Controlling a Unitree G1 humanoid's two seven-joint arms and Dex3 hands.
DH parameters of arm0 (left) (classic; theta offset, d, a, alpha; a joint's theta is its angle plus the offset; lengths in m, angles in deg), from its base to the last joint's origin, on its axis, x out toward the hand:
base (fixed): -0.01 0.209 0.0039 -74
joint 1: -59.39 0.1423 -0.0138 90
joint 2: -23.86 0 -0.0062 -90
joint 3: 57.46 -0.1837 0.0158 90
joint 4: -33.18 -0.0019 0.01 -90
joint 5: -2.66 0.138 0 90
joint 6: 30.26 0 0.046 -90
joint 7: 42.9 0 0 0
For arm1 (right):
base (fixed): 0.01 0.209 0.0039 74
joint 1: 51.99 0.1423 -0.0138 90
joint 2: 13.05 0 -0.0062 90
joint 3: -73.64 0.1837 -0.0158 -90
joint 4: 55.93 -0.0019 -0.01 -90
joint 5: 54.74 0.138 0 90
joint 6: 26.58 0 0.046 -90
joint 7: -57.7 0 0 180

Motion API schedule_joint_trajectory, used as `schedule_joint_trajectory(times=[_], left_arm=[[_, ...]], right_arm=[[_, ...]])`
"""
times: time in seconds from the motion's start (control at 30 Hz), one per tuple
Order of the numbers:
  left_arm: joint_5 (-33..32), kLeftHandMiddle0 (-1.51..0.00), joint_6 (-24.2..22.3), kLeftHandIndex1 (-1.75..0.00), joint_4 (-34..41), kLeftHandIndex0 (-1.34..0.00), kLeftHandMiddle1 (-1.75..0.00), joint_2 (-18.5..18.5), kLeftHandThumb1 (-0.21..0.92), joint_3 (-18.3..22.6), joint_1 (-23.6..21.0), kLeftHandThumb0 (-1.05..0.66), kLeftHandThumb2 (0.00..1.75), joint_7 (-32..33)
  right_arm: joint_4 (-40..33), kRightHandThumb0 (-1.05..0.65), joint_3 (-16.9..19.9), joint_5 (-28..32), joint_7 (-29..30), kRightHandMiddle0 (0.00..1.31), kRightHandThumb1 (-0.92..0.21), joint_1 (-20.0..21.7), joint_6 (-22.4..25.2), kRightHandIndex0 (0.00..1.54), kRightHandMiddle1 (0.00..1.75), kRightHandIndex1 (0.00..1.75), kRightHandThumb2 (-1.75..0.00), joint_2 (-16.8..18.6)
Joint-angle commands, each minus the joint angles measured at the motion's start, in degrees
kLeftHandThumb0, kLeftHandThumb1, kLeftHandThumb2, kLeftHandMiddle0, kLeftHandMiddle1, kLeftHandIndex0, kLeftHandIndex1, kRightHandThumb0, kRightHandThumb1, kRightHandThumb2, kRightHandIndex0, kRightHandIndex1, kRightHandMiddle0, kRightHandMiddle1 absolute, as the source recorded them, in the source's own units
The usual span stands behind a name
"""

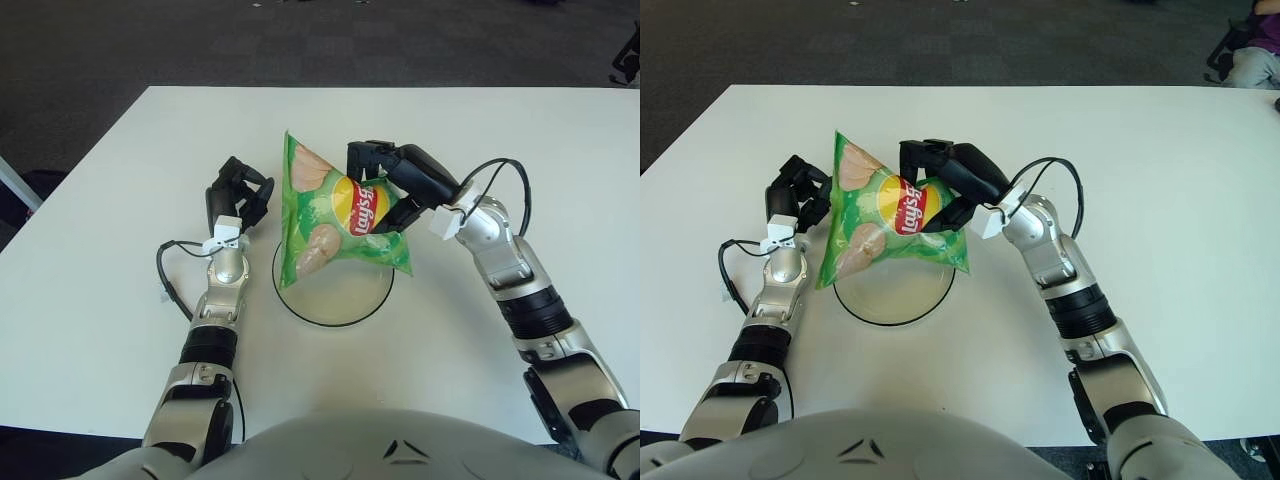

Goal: Put the snack into the plate.

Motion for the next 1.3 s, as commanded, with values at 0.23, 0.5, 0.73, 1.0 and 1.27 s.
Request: schedule_joint_trajectory(times=[0.23, 0.5, 0.73, 1.0, 1.27], left_arm=[[-0.73, -0.96, -0.61, -1.75, -1.52, -0.76, -1.75, 0.25, 0.92, 0.17, 1.01, -0.23, 0.26, -0.38], [-0.85, -0.96, -0.67, -1.75, -1.34, -0.76, -1.75, 0.31, 0.92, 0.23, 1.14, -0.23, 0.26, -0.55], [-0.83, -0.96, -0.68, -1.75, -1.01, -0.76, -1.75, 0.45, 0.92, 0.19, 1.36, -0.22, 0.25, -0.54], [-0.56, -0.96, -0.59, -1.75, -0.75, -0.75, -1.75, 0.58, 0.92, 0.03, 1.54, -0.22, 0.25, -0.42], [-0.37, -0.96, -0.31, -1.75, -0.71, -0.75, -1.75, 0.44, 0.92, -0.13, 1.61, -0.22, 0.25, -0.54]], right_arm=[[-8.82, 0.00, 0.92, 4.64, -11.07, 0.40, -0.91, 2.57, 13.09, 0.57, 1.32, 1.38, -0.24, -3.12], [-9.68, 0.00, 1.32, 6.16, -15.13, 0.36, -0.92, 4.20, 15.45, 0.56, 1.36, 1.38, -0.25, -4.74], [-11.47, -0.15, 1.45, 6.53, -18.25, 0.37, -0.88, 5.50, 18.33, 0.46, 1.06, 1.02, -0.19, -6.09], [-12.77, -0.34, 1.70, 6.96, -19.48, 0.51, -0.89, 5.31, 20.33, 0.60, 0.39, 0.28, -0.01, -6.70], [-10.35, -0.43, 2.55, 8.02, -19.56, 0.53, -0.88, 6.63, 19.74, 0.61, 0.27, 0.09, 0.00, -6.92]])
